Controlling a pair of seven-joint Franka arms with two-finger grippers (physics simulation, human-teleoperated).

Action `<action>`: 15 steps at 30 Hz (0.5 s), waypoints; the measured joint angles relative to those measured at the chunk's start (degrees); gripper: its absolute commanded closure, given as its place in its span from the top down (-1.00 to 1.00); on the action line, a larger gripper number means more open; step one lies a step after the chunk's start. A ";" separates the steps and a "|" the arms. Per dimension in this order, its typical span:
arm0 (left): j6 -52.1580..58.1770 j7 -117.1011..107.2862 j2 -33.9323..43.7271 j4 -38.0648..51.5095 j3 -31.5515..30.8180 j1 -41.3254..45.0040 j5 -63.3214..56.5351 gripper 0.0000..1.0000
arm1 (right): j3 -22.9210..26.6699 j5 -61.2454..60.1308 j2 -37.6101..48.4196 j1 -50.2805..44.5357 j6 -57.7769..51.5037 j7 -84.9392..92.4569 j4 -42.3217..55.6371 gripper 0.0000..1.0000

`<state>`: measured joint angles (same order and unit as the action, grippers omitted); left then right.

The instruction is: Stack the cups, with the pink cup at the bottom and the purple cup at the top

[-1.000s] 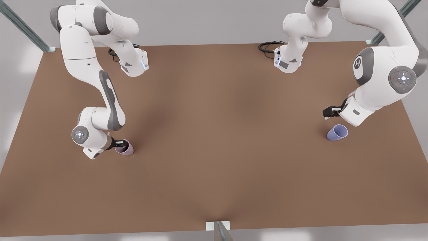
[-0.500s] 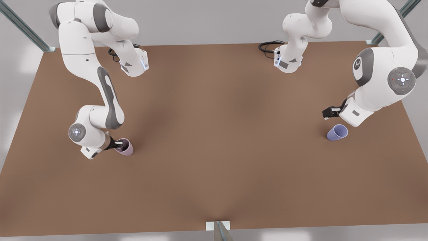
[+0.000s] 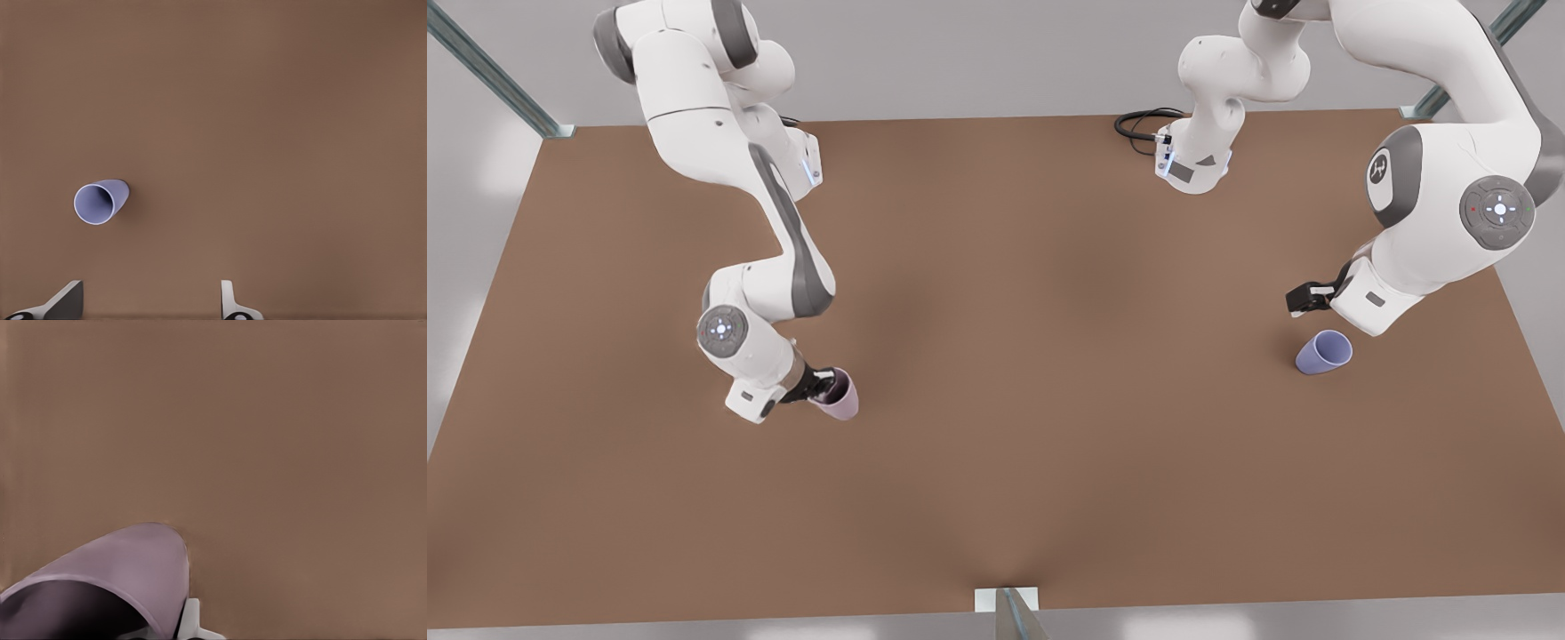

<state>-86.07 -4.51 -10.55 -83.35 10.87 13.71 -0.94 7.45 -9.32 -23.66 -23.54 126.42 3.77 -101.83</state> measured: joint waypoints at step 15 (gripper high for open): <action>-4.49 3.14 -1.77 -5.97 5.01 -5.30 -0.18 1.00 | -1.38 -0.23 -12.72 -18.99 -7.72 -23.35 20.29 -0.57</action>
<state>-90.55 -1.37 -12.32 -89.32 15.88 8.41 -1.12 6.07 -9.55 -36.38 -42.53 118.70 -19.58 -81.54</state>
